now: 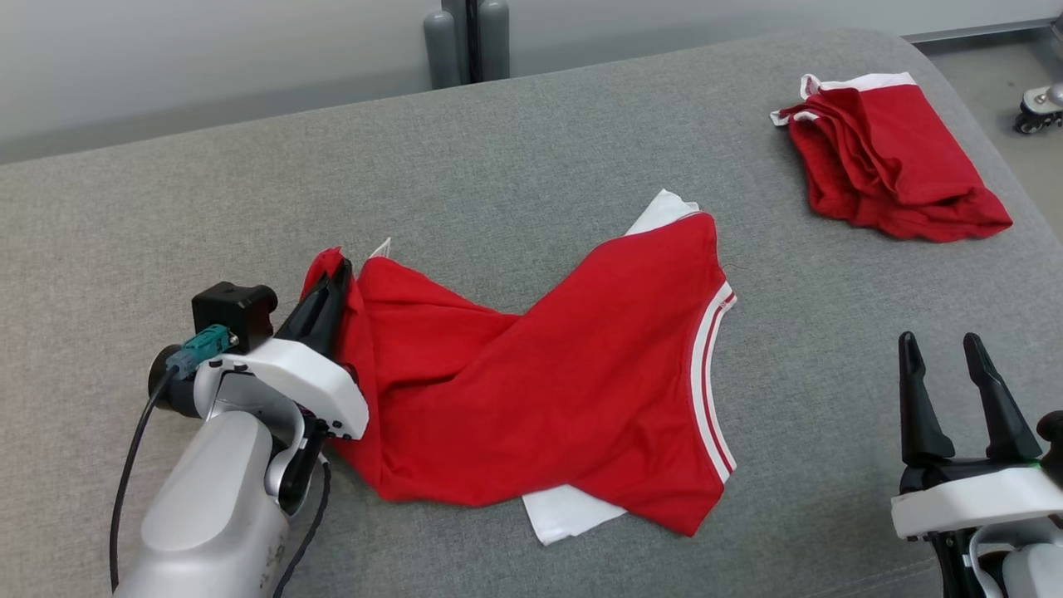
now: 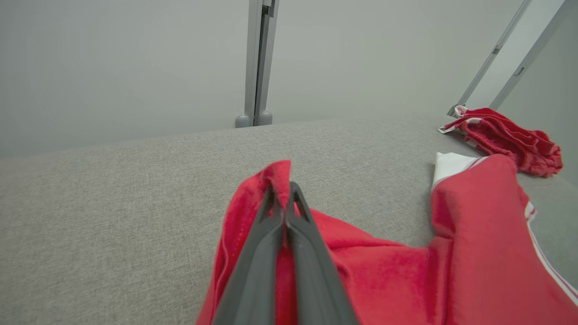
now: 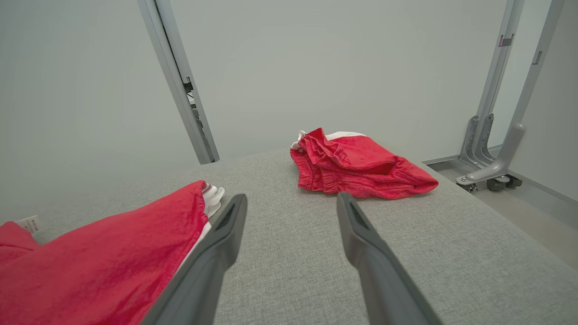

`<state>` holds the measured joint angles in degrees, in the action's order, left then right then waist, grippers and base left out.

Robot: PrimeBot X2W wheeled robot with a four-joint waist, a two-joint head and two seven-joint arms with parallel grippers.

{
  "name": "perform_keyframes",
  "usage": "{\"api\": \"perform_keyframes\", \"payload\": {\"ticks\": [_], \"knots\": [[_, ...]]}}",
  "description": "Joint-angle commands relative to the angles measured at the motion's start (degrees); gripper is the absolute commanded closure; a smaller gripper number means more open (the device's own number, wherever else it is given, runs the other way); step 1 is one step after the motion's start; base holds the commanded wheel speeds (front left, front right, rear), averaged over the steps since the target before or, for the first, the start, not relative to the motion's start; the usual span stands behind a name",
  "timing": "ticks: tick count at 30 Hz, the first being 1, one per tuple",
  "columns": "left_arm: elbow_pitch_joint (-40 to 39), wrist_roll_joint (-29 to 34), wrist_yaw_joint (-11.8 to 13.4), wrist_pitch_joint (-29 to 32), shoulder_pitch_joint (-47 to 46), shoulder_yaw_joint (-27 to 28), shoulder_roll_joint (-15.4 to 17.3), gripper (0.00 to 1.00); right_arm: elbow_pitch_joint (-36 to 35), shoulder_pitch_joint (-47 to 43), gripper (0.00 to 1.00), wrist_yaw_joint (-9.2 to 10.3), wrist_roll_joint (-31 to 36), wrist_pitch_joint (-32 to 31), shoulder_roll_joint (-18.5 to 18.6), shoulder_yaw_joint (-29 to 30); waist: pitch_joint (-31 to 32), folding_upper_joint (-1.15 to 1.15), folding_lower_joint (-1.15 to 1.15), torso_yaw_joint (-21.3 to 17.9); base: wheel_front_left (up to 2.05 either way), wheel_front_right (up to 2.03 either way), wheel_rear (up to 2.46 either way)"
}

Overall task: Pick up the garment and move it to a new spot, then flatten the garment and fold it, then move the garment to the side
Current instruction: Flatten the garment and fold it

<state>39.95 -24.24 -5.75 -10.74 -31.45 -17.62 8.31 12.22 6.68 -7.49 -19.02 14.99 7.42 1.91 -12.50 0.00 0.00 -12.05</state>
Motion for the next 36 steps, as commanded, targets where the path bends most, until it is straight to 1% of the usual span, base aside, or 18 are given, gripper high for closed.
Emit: {"api": "perform_keyframes", "payload": {"ticks": [1, 2, 3, 7, 10, 14, 19, 20, 21, 22, 27, 36], "knots": [[0.8, 0.28, -0.09, -1.09, -1.32, 0.03, 0.25, 0.8, 0.2, 0.74, 0.0, -0.01, 0.29, 0.29, -0.06, 0.09, 0.28, 0.0, 0.0, 0.34, 0.0, 0.0, 0.0], [1.56, 0.53, -0.14, -1.65, -1.57, -0.12, 0.1, 0.08, 0.26, 0.71, 0.0, 0.0, 0.33, 0.29, -0.1, 0.03, 0.52, 0.0, 0.0, 0.62, 0.0, 0.0, 0.0], [2.36, 0.56, -0.18, -2.23, -1.79, -0.19, -0.1, 0.0, 0.32, 0.68, 0.0, -0.01, 0.35, 0.29, -0.09, -0.01, 0.8, 0.0, 0.0, 0.99, 0.0, 0.0, 0.0], [3.51, 0.66, -0.45, -3.89, -1.9, 0.31, -0.08, 0.0, 0.35, 0.17, 0.0, -0.01, 0.38, 0.29, 0.07, -0.01, 2.2, 0.0, 0.0, 2.8, 0.0, 0.0, 0.0], [2.11, 0.8, 0.07, -4.38, -0.21, 1.62, 0.13, 0.0, 0.32, -0.61, 0.0, -0.01, 0.5, 0.29, 0.25, 0.16, 3.5, 0.0, 0.0, 4.48, 0.0, 0.0, 0.0], [-5.08, 2.24, 0.95, -4.43, 3.98, 5.1, 0.81, 0.0, 0.19, -1.53, 0.0, -0.01, 0.66, 0.29, 0.31, 0.32, 4.92, 0.0, 0.0, 6.82, 0.0, 0.0, 0.0], [-13.9, 4.1, 1.79, -4.47, 11.08, 10.02, 0.82, 0.0, 0.24, -2.73, 0.0, -0.01, 0.85, 0.29, 0.39, 0.34, 6.57, 0.0, 0.0, 9.36, 0.0, 0.0, 0.0], [-13.9, 4.1, 1.79, -4.47, 11.08, 10.02, 0.82, 0.0, 0.24, -2.73, 0.0, -0.01, 0.85, 0.29, 0.39, 0.34, 6.57, 0.0, 0.0, 9.36, 0.0, 0.0, 0.0], [-16.97, 4.89, 1.89, -4.47, 14.22, 11.96, 0.52, 0.0, 0.15, -3.1, 0.0, -0.01, 0.9, 0.29, 0.47, 0.3, 7.13, 0.0, 0.0, 10.32, 0.0, 0.0, 0.0], [-16.97, 4.89, 1.89, -4.47, 14.22, 11.96, 0.52, 0.0, 0.15, -3.1, 0.0, -0.01, 0.9, 0.29, 0.47, 0.3, 7.13, 0.0, 0.0, 10.32, 0.0, 0.0, 0.0], [-23.29, 7.04, 1.73, -4.47, 20.89, 16.01, -0.76, 0.0, 0.25, -4.16, 0.0, -0.01, 0.9, 0.29, 0.83, 0.12, 8.44, 0.0, 0.0, 12.32, 0.0, 0.0, 0.0], [-28.68, 9.58, 1.23, -4.48, 29.31, 20.04, -3.46, 0.0, 0.36, -6.03, 0.0, -0.01, 0.81, 0.29, 1.3, 0.12, 9.68, 0.0, 0.0, 14.7, 0.0, 0.0, 0.0]]}}
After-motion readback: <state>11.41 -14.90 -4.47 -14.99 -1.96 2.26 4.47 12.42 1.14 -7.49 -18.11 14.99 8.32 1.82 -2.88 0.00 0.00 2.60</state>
